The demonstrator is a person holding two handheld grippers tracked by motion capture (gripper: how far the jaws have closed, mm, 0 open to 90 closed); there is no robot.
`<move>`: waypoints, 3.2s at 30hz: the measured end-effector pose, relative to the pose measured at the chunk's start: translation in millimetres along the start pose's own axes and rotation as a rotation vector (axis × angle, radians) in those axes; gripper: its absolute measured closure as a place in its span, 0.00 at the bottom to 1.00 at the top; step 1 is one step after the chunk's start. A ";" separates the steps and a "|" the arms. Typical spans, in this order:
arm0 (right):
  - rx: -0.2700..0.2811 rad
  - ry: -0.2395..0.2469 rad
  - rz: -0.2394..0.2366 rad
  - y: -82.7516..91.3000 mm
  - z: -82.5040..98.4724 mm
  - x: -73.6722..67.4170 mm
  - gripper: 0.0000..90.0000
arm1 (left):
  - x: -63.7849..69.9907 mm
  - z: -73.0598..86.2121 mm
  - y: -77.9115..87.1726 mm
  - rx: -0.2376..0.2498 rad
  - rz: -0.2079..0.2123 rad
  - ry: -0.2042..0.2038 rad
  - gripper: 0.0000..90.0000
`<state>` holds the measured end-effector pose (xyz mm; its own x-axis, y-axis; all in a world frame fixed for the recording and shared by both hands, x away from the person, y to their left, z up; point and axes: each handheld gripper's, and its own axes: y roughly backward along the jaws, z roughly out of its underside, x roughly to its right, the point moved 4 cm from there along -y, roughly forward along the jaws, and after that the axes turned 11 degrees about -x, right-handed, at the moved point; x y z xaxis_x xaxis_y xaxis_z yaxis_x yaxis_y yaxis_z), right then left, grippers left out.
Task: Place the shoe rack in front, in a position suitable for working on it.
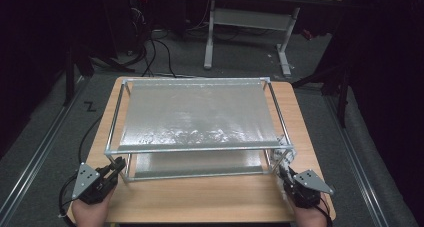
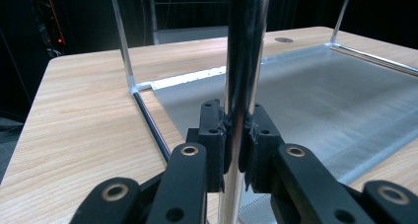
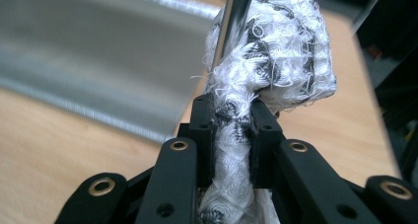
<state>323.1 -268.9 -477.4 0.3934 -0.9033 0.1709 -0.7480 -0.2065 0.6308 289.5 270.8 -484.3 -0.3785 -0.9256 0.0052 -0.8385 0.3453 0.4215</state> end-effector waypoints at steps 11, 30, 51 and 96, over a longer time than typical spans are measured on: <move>-0.139 0.008 -0.062 -30.1 15.9 1.1 0.85 | 0.2 0.9 1.5 0.002 0.001 -0.001 0.89; 0.027 0.016 0.002 7.6 -14.2 2.9 0.85 | 0.1 1.1 1.6 0.001 -0.004 -0.009 0.89; 0.064 0.016 -0.011 19.9 -16.2 -0.4 0.85 | -0.4 1.2 1.3 0.004 0.002 -0.006 0.89; 0.035 -0.146 -0.005 -27.5 -11.1 33.2 0.83 | 4.2 3.1 4.1 -0.011 -0.046 -0.033 0.89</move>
<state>362.6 -289.0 -480.7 0.3171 -0.9468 0.0543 -0.7656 -0.2218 0.6039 283.2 268.8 -485.4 -0.3530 -0.9346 -0.0443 -0.8511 0.3011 0.4302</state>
